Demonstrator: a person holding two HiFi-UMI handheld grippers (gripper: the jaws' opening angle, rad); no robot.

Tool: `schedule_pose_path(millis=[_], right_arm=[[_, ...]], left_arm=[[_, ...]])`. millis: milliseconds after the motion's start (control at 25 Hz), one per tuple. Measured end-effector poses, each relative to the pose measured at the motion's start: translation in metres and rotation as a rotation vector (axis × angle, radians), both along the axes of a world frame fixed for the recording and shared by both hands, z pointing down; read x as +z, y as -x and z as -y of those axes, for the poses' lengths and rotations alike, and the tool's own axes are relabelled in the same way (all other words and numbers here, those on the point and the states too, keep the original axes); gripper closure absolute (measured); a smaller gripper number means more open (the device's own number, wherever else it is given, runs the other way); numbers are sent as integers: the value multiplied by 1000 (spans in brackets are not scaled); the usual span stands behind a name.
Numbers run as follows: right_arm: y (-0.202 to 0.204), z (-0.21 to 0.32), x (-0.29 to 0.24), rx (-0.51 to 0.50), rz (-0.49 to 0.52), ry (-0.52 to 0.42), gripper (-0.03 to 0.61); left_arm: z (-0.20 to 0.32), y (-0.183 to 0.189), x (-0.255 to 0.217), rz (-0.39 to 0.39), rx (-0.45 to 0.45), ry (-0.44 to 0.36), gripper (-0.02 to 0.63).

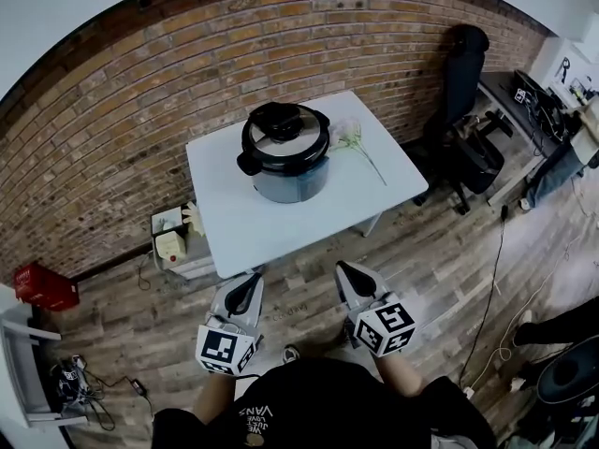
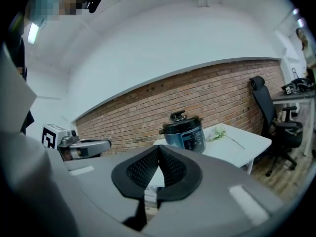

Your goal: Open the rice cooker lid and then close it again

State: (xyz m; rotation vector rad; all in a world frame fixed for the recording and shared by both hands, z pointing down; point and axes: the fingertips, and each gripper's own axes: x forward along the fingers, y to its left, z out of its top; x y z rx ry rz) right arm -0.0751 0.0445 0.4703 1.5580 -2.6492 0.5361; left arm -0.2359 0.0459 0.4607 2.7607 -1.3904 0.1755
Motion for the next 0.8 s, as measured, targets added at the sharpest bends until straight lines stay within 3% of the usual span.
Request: schedule_pose_path(millis=[400,800], right_arm=[[15,-21,14,13,-50,41,574],[13,-26,12,-7,-71,45,574]], left_arm=[[-22,14,4,15,26,3,612],[-26,19,2,6,-3,-3,612]])
